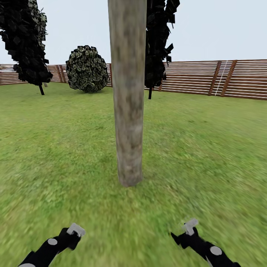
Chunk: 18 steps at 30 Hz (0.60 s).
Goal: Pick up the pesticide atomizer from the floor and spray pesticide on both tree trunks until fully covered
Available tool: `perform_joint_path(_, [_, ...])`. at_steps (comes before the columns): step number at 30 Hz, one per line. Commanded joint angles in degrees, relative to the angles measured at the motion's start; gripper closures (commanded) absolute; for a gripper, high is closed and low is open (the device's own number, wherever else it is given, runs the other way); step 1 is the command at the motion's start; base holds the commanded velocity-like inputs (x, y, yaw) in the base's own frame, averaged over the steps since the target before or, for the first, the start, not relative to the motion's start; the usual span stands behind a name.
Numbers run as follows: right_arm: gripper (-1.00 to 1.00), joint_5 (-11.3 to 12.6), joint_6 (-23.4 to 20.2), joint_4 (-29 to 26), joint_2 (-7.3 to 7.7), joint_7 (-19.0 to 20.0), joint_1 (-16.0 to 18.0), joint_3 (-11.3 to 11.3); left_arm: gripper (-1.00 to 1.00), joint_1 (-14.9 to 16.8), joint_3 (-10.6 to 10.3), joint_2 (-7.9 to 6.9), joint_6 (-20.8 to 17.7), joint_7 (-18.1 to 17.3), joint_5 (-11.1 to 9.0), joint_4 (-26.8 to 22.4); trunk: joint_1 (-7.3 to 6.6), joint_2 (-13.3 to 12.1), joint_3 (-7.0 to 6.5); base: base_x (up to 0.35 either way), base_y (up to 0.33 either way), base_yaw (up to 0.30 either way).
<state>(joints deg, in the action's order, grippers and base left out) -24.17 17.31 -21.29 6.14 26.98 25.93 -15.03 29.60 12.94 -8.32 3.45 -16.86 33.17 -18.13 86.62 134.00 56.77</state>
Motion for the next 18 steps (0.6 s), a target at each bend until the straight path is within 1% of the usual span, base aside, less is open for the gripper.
perform_joint_path(1, [-1.0,-0.46,2.71,1.52,0.01,-4.13,-0.07,-2.16,1.0,0.04,1.47,0.14,0.3,-0.07,-1.09,0.51,0.0,0.02,0.05,0.187,0.0,0.0])
perform_joint_path(2, [-1.0,-0.46,4.06,2.22,0.03,-6.48,-0.19,-2.87,1.0,0.03,2.07,0.16,0.3,0.03,-2.04,0.73,0.0,0.02,0.05,0.217,0.0,0.0])
perform_joint_path(3, [-1.0,-0.45,8.08,4.28,0.03,-12.89,-0.79,-4.38,1.0,0.03,3.9,0.21,0.27,0.22,-4.77,1.25,0.0,0.02,0.05,0.277,0.0,0.0])
perform_joint_path(4, [-1.0,-0.45,10.47,5.59,0.02,-16.4,-1.25,-4.95,1.0,0.03,4.85,0.18,0.24,0.3,-6.22,1.5,0.0,0.02,0.05,0.299,0.0,0.0])
perform_joint_path(6, [-1.0,-0.38,14.96,8.37,0.01,-22.37,-1.94,-5.68,1.0,0.02,6.12,0.23,0.16,0.65,-8.09,1.81,0.0,0.02,0.05,0.32,0.0,0.0])
perform_joint_path(7, [-1.0,-0.37,15.97,9.04,0.01,-23.67,-2.07,-5.82,1.0,0.02,6.38,0.31,0.11,1.22,-8.45,1.86,0.0,0.02,0.05,0.331,-0.007,0.0])
perform_joint_path(8, [-1.0,-0.36,17.03,9.77,0.04,-25.05,-2.23,-6.01,1.0,0.02,6.65,0.5,0.03,4.09,-8.86,1.92,0.0,0.02,0.05,0.314,-0.079,0.0])
perform_joint_path(9, [-1.0,-0.34,17.3,9.95,0.06,-25.4,-2.28,-6.06,1.0,0.02,6.72,0.64,-0.01,6.07,-9.01,1.93,0.0,0.02,0.05,0.303,-0.106,0.0])
perform_joint_path(10, [-1.0,-0.31,17.57,10.11,0.05,-25.7,-2.34,-6.11,1.0,0.02,6.78,0.91,-0.03,9.09,-9.13,1.96,0.0,0.02,0.05,0.293,-0.133,0.0])
perform_joint_path(13, [-1.0,-0.27,17.81,10.34,-0.19,-26.03,-2.58,-6.29,1.0,0.02,6.85,1.68,-0.04,13.0,-9.32,1.9,0.0,0.02,0.05,0.28,-0.155,0.0])
perform_joint_path(16, [-1.0,-0.27,17.84,10.38,-0.35,-26.07,-2.62,-7.63,1.0,0.02,7.02,1.85,-0.11,13.44,-9.4,1.81,0.0,0.02,0.04,0.26,-0.172,-0.003])
perform_joint_path(18, [-1.0,-0.27,17.83,10.39,-0.36,-26.05,-2.63,-9.44,1.0,0.02,7.08,2.25,-0.11,13.61,-9.43,1.73,0.0,0.02,-0.01,0.232,-0.19,-0.121])
